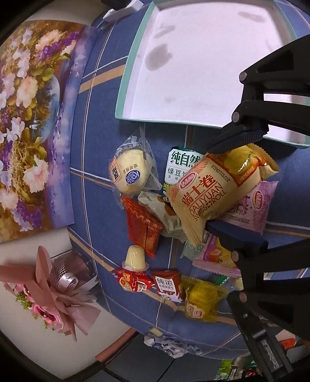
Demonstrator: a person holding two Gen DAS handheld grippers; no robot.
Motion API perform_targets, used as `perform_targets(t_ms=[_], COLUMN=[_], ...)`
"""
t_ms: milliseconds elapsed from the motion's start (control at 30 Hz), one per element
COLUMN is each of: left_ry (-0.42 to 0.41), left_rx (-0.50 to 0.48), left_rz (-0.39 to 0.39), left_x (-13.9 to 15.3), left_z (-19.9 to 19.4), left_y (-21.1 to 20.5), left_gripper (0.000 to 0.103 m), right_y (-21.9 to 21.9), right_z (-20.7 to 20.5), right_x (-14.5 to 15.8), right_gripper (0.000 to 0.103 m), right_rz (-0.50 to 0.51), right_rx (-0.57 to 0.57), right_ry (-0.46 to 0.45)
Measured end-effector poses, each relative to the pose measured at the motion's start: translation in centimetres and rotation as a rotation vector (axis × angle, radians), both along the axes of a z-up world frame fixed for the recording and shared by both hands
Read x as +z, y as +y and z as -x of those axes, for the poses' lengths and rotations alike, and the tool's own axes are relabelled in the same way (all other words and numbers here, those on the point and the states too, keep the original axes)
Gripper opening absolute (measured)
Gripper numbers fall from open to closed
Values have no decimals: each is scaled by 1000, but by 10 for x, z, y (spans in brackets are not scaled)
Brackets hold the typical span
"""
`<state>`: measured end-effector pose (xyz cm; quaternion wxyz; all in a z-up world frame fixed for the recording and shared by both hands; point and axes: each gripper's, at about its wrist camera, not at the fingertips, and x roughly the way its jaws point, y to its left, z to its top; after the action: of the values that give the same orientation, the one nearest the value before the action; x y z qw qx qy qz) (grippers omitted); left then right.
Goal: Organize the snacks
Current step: 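Grasp the green-wrapped round biscuit with the left tool while the right tool grasps the yellow Swiss roll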
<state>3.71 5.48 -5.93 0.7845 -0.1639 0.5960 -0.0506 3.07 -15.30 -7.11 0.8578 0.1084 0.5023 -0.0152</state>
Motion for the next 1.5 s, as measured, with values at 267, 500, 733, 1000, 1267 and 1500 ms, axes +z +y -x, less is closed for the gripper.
perform_targets(t_ms=[267, 500, 733, 1000, 1267, 1500], left_ry=[52, 85, 89, 78, 46, 2], left_rx=[-68, -127, -167, -180, -169, -156], left_rz=[8, -92, -170, -195, -167, -146], left_x=[-13, -25, -32, -29, -13, 8], left_z=[0, 1, 1, -5, -3, -1], left_y=[-17, -35, -50, -67, -48, -47], left_gripper=[73, 74, 58, 51, 51, 51], right_y=[2, 0, 3, 14, 17, 17], right_z=[-4, -4, -4, -3, 0, 3], right_x=[-7, -10, -12, -16, -13, -2], right_gripper=[60, 60, 60, 56, 47, 39], right_rz=[15, 15, 43, 129, 164, 142], right_rx=[15, 19, 29, 56, 64, 70], right_ry=[-1, -1, 3, 13, 2, -26])
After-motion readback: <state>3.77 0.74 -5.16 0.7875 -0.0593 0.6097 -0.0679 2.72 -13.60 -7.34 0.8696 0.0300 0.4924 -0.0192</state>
